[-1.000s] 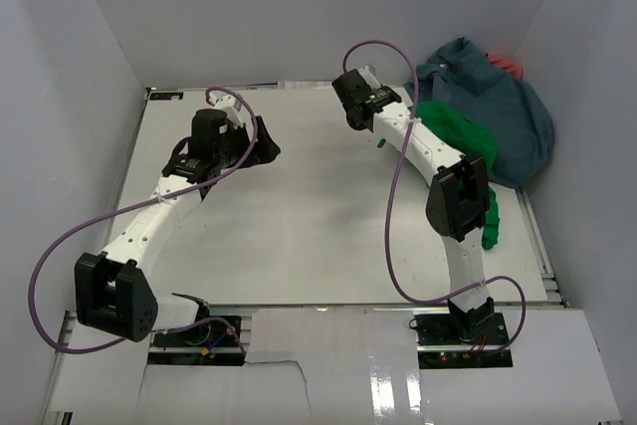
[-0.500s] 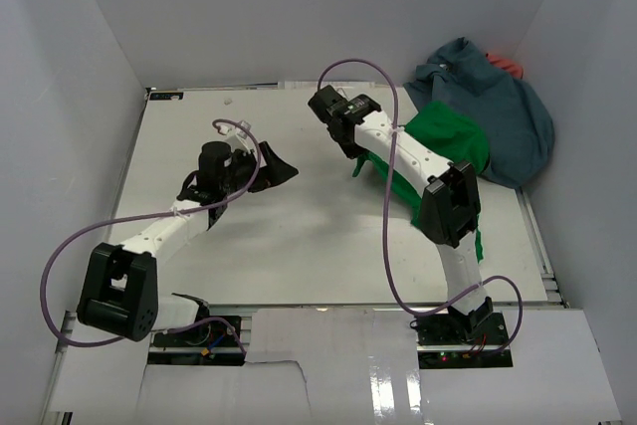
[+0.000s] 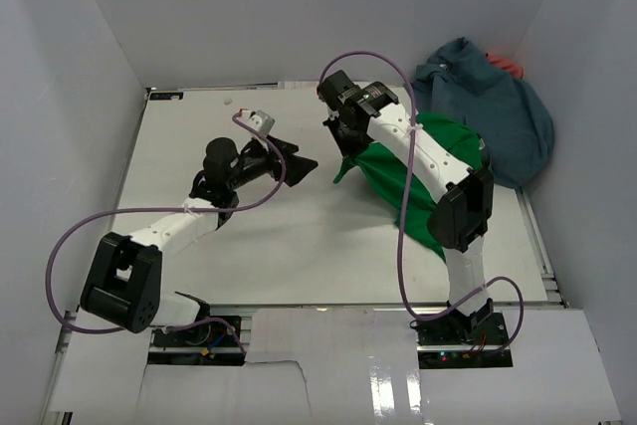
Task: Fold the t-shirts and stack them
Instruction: Grab crumpled tshirt from the corner of the board with the right arm, then move the tshirt to the center of the board
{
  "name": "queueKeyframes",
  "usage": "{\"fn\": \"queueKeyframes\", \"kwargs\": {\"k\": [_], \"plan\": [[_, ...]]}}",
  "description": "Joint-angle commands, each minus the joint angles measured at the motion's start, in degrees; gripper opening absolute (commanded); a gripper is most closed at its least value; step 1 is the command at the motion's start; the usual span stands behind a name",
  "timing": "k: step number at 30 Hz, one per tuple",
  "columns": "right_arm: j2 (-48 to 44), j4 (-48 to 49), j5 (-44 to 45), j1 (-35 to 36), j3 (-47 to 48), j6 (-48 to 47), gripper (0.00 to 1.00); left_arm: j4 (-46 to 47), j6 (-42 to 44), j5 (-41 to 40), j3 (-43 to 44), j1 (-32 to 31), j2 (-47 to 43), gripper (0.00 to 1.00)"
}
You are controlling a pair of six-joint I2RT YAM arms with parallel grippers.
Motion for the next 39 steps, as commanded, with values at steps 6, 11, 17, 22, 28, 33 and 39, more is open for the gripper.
{"fn": "queueKeyframes", "kwargs": {"k": [6, 11, 17, 22, 28, 33, 39], "plan": [[-5.3, -1.5, -8.1, 1.0, 2.3, 1.5, 0.08, -8.9, 32.0, 4.7, 9.7, -4.3, 5.1, 0.95], [-6.9, -2.7, -9.5, 1.0, 3.7, 1.1, 0.08, -10.6, 39.7, 3.7, 7.7, -5.4, 6.0, 0.95], [-8.1, -3.4, -11.5, 1.0, 2.1, 0.8, 0.08, -11.0, 40.0, 6.3, 9.0, -6.2, 9.4, 0.93], [-8.7, -2.5, -11.4, 1.0, 0.6, 0.6, 0.08, -11.9, 41.3, 6.0, 9.4, -9.2, 9.2, 0.93], [-7.8, -1.8, -12.4, 1.0, 0.0, 0.9, 0.08, -13.1, 41.4, 5.7, 9.3, -10.3, 7.7, 0.93], [-7.3, -0.9, -12.1, 1.0, -1.3, 0.9, 0.08, -14.3, 41.0, 5.0, 8.7, -10.4, 4.7, 0.93], [-7.3, 0.2, -12.9, 1.0, -2.4, 1.4, 0.08, -15.8, 40.2, 5.7, 9.1, -10.7, 4.8, 0.93]]}}
